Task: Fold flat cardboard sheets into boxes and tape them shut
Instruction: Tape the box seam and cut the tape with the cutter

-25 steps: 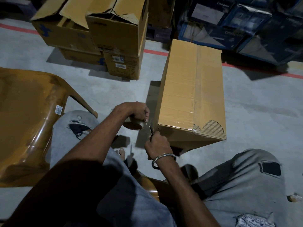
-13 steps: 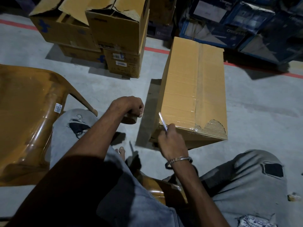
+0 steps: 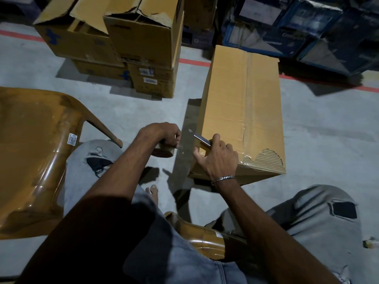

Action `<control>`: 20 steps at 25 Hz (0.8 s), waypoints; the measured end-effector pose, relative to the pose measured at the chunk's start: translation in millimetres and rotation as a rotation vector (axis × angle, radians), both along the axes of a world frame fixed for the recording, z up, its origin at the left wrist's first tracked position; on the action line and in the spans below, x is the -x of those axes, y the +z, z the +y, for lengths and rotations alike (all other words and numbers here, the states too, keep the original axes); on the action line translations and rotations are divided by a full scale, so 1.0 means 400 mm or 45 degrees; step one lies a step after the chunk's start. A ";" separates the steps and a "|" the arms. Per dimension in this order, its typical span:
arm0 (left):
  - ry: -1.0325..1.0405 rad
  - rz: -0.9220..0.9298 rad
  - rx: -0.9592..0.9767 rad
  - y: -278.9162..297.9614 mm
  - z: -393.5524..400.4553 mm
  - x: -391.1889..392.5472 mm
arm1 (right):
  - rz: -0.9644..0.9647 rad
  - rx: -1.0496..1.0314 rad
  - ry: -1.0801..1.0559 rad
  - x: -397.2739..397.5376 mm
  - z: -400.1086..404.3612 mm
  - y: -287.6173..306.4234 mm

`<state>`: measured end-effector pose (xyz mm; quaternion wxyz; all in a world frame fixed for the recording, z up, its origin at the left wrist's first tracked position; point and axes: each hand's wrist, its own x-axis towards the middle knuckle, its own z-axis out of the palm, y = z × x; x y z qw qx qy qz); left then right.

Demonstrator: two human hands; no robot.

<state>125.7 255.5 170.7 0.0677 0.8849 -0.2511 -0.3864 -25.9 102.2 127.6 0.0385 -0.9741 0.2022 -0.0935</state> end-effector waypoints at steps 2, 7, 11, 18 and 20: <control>0.005 -0.012 -0.014 -0.002 0.007 -0.001 | 0.027 -0.008 0.106 -0.005 -0.025 0.004; 0.047 -0.013 -0.054 -0.004 0.032 -0.002 | 0.130 -0.044 0.379 -0.023 -0.078 0.027; 0.089 -0.017 -0.056 0.000 0.051 -0.003 | 0.163 0.070 0.487 -0.023 -0.087 0.027; 0.088 0.005 -0.010 0.011 0.058 0.002 | 0.344 -0.325 0.411 0.020 -0.106 0.065; 0.149 -0.001 0.134 0.001 0.040 0.004 | 0.261 -0.657 0.269 0.049 -0.147 0.100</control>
